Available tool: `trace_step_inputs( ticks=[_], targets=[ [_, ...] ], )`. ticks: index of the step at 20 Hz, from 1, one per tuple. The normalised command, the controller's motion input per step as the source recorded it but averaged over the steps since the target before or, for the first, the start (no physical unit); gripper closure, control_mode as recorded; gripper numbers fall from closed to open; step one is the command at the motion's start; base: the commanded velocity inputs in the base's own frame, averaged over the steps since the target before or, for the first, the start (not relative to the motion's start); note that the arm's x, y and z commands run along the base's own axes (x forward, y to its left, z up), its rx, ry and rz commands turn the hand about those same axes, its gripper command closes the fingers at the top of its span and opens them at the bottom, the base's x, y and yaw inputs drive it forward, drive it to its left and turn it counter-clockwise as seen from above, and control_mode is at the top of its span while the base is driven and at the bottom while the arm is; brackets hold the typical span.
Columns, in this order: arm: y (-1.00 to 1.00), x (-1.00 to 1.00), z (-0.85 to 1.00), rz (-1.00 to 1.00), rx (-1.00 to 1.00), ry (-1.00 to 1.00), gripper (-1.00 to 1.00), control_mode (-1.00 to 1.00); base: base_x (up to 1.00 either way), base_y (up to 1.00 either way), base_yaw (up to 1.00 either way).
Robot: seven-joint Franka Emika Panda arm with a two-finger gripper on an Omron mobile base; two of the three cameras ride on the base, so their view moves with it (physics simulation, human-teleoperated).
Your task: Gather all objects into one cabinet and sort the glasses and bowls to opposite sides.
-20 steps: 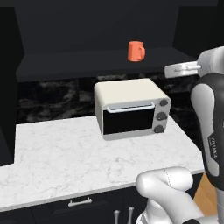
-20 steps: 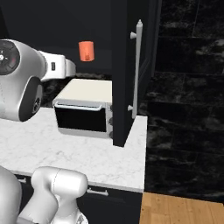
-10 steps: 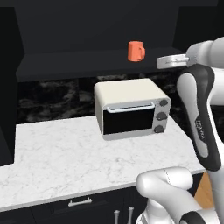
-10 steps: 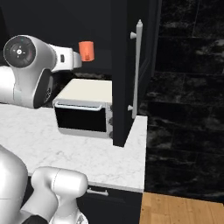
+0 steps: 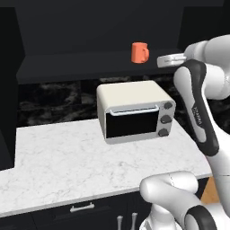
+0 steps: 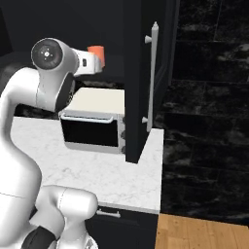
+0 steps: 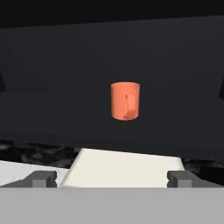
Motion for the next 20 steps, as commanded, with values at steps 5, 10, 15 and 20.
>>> trace_step_inputs(
  ticks=[5,10,15,20],
  targets=[
    [-0.28,0.67,-0.23,0.0,0.02,0.0,-1.0,-1.0,0.0,0.0,0.0],
    [-0.05,0.65,-0.04,0.0,0.01,0.0,-1.0,-1.0,0.0,0.0,0.0],
    [0.0,0.66,-0.02,0.0,0.0,0.0,-1.0,-1.0,0.0,0.0,0.0],
    [0.0,0.56,0.0,0.0,0.0,0.0,-1.0,-1.0,0.0,0.0,0.0]
  ],
)
